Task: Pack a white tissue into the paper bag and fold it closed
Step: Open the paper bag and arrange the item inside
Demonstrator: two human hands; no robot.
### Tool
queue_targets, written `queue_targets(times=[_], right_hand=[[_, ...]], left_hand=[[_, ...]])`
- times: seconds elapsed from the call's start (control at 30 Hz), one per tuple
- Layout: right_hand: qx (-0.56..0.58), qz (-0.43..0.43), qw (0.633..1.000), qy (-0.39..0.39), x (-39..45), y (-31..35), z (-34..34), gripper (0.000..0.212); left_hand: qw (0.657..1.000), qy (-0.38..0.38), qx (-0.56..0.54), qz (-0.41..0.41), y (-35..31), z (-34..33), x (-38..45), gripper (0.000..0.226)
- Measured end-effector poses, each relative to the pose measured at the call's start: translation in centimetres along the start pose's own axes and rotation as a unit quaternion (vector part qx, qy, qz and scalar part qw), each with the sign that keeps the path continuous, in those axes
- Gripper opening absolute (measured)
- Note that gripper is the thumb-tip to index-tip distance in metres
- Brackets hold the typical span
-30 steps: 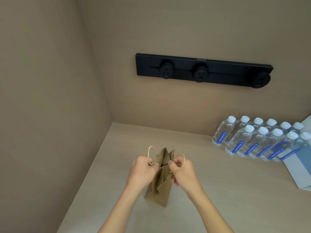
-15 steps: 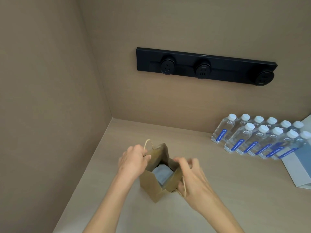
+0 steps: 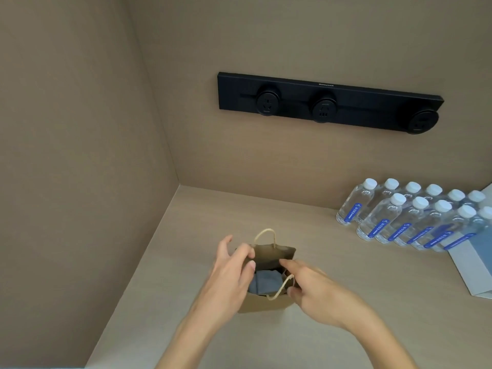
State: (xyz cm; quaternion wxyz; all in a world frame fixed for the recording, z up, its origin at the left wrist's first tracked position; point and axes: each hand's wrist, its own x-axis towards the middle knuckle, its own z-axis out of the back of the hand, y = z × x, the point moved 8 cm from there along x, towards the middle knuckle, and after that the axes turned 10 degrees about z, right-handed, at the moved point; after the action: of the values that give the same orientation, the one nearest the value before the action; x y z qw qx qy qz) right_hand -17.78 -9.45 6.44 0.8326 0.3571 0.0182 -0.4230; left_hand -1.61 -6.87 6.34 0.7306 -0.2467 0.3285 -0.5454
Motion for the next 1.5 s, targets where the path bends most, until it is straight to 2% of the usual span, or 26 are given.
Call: queue_targets(times=[0.1,0.17,0.27,0.33,0.37,0.4,0.43,0.5,0.57,0.63,0.67,0.7,0.77,0.87,0.93,1.0,1.1,1.17,1.23,1.33,1.43,1.5], right_hand=[[0.059,-0.013,0.997,0.039,-0.5,-0.4,0.2,0.057],[0.074,-0.046,0.996,-0.014,-0.5,-0.4,1.1,0.03],[-0.016,-0.108,0.987,-0.118,-0.6,-0.2,2.3,0.036],[-0.088,-0.114,0.981,-0.13,-0.5,0.4,1.8,0.023],[-0.106,-0.108,0.98,-0.13,-0.6,0.7,1.5,0.015],[-0.13,-0.108,0.978,-0.121,-0.9,0.9,1.3,0.011],[-0.17,-0.105,0.973,-0.117,-1.3,1.0,1.4,0.015],[-0.286,-0.04,0.946,-0.144,-1.9,2.3,2.3,0.028],[-0.351,0.087,0.919,-0.159,-2.2,4.7,2.7,0.022],[-0.366,0.197,0.906,-0.076,-1.9,5.7,1.3,0.02],[-0.368,0.215,0.905,-0.006,-1.6,5.5,0.3,0.016],[-0.383,0.213,0.898,0.051,-1.2,5.2,-0.4,0.01],[-0.43,0.172,0.877,0.128,0.3,4.1,-1.6,0.018],[-0.439,0.094,0.874,0.187,3.3,2.8,-4.0,0.022],[-0.447,0.09,0.864,0.214,5.0,2.3,-6.4,0.029],[-0.494,0.11,0.826,0.248,6.1,1.7,-9.1,0.035],[-0.574,0.139,0.749,0.302,6.8,0.1,-12.6,0.044],[-0.591,0.16,0.725,0.315,7.1,-0.3,-13.9,0.047],[-0.568,0.17,0.741,0.316,7.4,-0.4,-14.4,0.045],[-0.517,0.15,0.789,0.297,7.8,-0.2,-13.5,0.032],[-0.43,0.094,0.869,0.227,7.8,1.0,-10.5,0.02],[-0.315,0.051,0.934,0.16,7.1,2.2,-7.2,0.019]], left_hand=[[0.997,-0.003,0.051,0.056,0.2,-0.8,-0.3,0.011],[0.992,-0.006,0.073,0.1,0.4,-1.1,0.0,0.014],[0.983,-0.033,0.089,0.157,0.7,-0.8,0.1,0.022],[0.981,-0.05,0.108,0.155,0.7,-0.6,-0.3,0.005],[0.981,-0.053,0.117,0.147,0.9,-0.7,-0.4,0.013],[0.981,-0.048,0.126,0.141,1.3,-0.9,-0.6,0.031],[0.981,-0.049,0.124,0.138,1.7,-0.9,-0.7,0.046],[0.985,-0.053,0.101,0.127,2.2,-0.8,-1.0,0.061],[0.991,-0.034,0.072,0.103,2.2,-1.2,-1.2,0.066],[0.995,-0.016,0.059,0.078,2.1,-1.6,-1.5,0.069],[0.996,-0.014,0.051,0.07,2.2,-1.7,-1.6,0.069],[0.997,-0.015,0.046,0.065,2.2,-1.7,-1.7,0.069],[0.998,-0.018,0.039,0.054,2.2,-1.7,-2.1,0.069],[0.999,-0.006,0.036,0.036,1.8,-2.0,-2.6,0.071],[0.999,0.003,0.031,0.023,1.5,-2.3,-2.9,0.074],[0.999,0.011,0.03,0.015,1.2,-2.5,-3.2,0.075],[0.999,0.014,0.025,0.016,1.1,-2.4,-3.3,0.074],[0.999,0.019,0.021,0.02,1.1,-2.3,-3.2,0.075],[0.999,0.024,0.015,0.022,1.2,-2.2,-3.0,0.075],[0.999,0.027,0.014,0.03,1.1,-2.1,-2.7,0.074],[0.999,0.025,0.014,0.031,1.2,-1.9,-2.2,0.072],[1.0,0.014,0.007,0.021,1.1,-1.3,-1.9,0.068]])
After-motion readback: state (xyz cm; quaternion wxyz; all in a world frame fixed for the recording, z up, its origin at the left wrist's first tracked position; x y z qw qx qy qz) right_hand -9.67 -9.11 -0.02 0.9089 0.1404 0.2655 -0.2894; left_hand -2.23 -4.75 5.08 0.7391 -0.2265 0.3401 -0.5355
